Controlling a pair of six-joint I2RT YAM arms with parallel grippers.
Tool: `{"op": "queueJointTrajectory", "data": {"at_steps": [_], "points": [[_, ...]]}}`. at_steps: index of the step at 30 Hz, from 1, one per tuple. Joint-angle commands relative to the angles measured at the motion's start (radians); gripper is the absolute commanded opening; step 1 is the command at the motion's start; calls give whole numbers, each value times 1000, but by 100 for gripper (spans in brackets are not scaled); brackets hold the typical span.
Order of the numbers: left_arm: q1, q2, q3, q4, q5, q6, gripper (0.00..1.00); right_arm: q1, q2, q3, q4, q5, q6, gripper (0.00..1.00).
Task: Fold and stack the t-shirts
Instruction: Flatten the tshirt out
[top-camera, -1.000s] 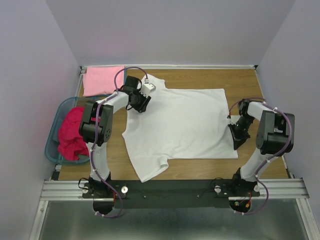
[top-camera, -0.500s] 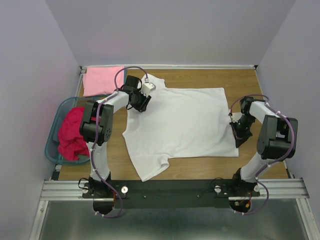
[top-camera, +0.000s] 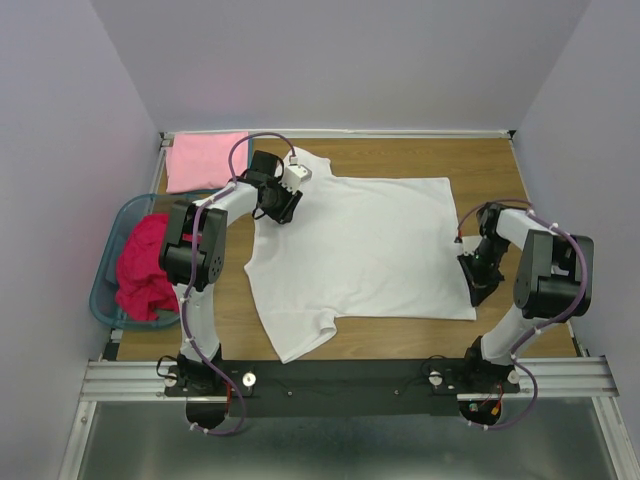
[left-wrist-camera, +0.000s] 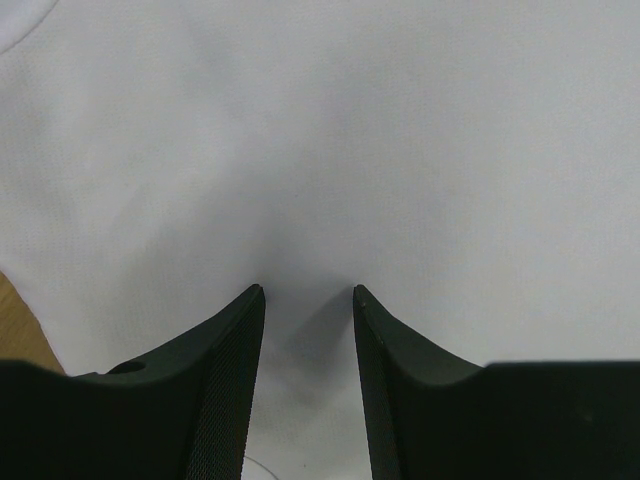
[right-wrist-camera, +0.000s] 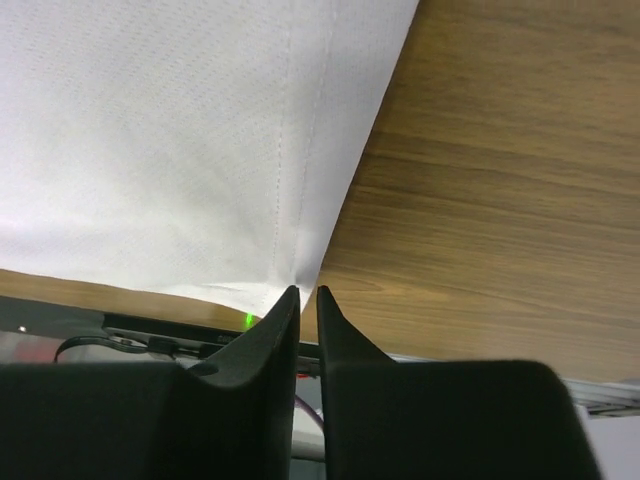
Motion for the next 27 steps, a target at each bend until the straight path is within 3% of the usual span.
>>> {"op": "queueJointTrajectory", "data": {"at_steps": [1, 7, 12, 19, 27], "points": [[7, 1, 8, -63, 14, 6, 49, -4, 0, 63, 5, 23, -5, 28], [16, -147, 45, -139, 67, 41, 49, -4, 2, 295, -66, -82, -25, 46], [16, -190, 44, -207, 65, 86, 50, 3, 104, 402, -58, -200, -5, 46], [13, -223, -97, -209, 54, 100, 49, 60, 157, 372, 24, -233, 12, 44], [-7, -328, -352, -183, 19, 92, 48, 63, 161, 211, 116, -173, -31, 43]]}}
